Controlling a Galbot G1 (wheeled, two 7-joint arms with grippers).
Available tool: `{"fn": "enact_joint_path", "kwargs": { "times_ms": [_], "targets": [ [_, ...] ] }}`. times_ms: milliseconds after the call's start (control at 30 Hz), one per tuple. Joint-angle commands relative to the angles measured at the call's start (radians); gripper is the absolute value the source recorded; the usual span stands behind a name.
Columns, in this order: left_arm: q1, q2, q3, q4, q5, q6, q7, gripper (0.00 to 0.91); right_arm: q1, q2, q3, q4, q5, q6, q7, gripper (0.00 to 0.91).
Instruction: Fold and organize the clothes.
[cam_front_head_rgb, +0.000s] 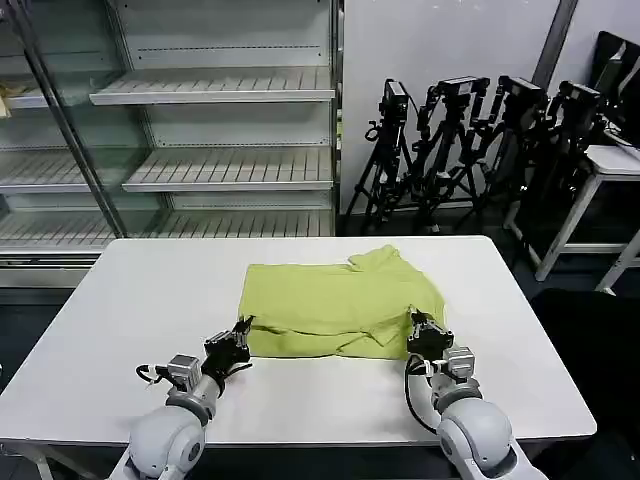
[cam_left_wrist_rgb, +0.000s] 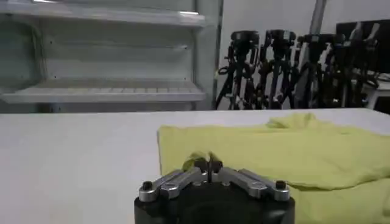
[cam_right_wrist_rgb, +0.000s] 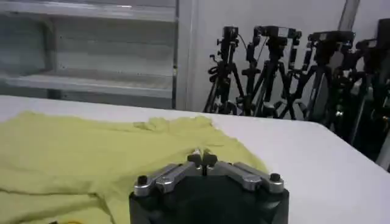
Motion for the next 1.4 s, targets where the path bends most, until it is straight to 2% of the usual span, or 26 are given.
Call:
{"fn": "enact_joint_path", "kwargs": {
  "times_ms": [33,67,100,233,433,767,967,1133,1167,1200,1267,1300,1333,1367,1400],
  "targets": [
    [-0.041,0.006,0.024,0.05,0.014,-0.017,-0.011,0.202,0.021,0.007,-0.01,-0.043,-0.009,0.009,0.003,0.272],
    [-0.04,0.005,0.025,0.052,0.016,-0.018,-0.011,0.433,0.022,0.007,-0.011,-0.046,-0.01,0.009,0.001,0.595],
    [-0.039,0.003,0.025,0.052,0.016,-0.018,-0.011,0.907,0.022,0.007,-0.012,-0.047,-0.011,0.008,-0.002,0.907],
    [-0.032,-0.005,0.026,0.043,0.016,-0.018,-0.01,0.907,0.019,0.01,-0.018,-0.046,-0.025,-0.001,-0.013,0.907],
    [0.026,-0.026,-0.012,-0.017,0.007,-0.02,-0.01,0.907,-0.023,0.007,0.002,0.006,-0.032,0.025,-0.026,0.907],
    [0.168,-0.063,-0.053,-0.078,0.012,-0.013,-0.003,0.907,-0.137,-0.01,0.098,0.089,-0.049,0.049,-0.042,0.907],
    [0.187,-0.055,-0.069,-0.059,0.004,0.0,-0.009,0.907,-0.19,-0.019,0.163,0.087,-0.012,0.036,-0.035,0.907],
    [0.18,-0.05,-0.064,-0.044,0.007,0.026,0.011,0.907,-0.223,-0.015,0.17,0.059,-0.012,0.027,-0.032,0.907],
    [0.177,-0.05,-0.062,-0.043,0.007,0.026,0.012,0.081,-0.228,-0.014,0.167,0.054,-0.006,0.018,-0.029,0.907],
    [0.174,-0.051,-0.061,-0.042,0.006,0.025,0.013,0.03,-0.231,-0.013,0.166,0.053,0.003,0.011,-0.027,0.907],
    [0.168,-0.051,-0.056,-0.043,0.005,0.018,0.01,0.03,-0.237,-0.012,0.165,0.052,0.025,-0.008,-0.024,0.907],
    [0.166,-0.051,-0.054,-0.043,0.005,0.009,0.009,0.03,-0.242,-0.013,0.165,0.054,0.035,-0.011,-0.025,0.453],
    [0.165,-0.05,-0.052,-0.043,0.004,0.006,0.01,0.03,-0.245,-0.014,0.165,0.055,0.038,-0.011,-0.025,0.312],
    [0.162,-0.049,-0.05,-0.045,0.001,0.007,0.011,0.03,-0.249,-0.015,0.165,0.058,0.048,-0.012,-0.026,0.101],
    [0.159,-0.049,-0.048,-0.044,0.001,0.009,0.01,0.03,-0.254,-0.015,0.165,0.061,0.055,-0.012,-0.025,0.0]
  ]
}}
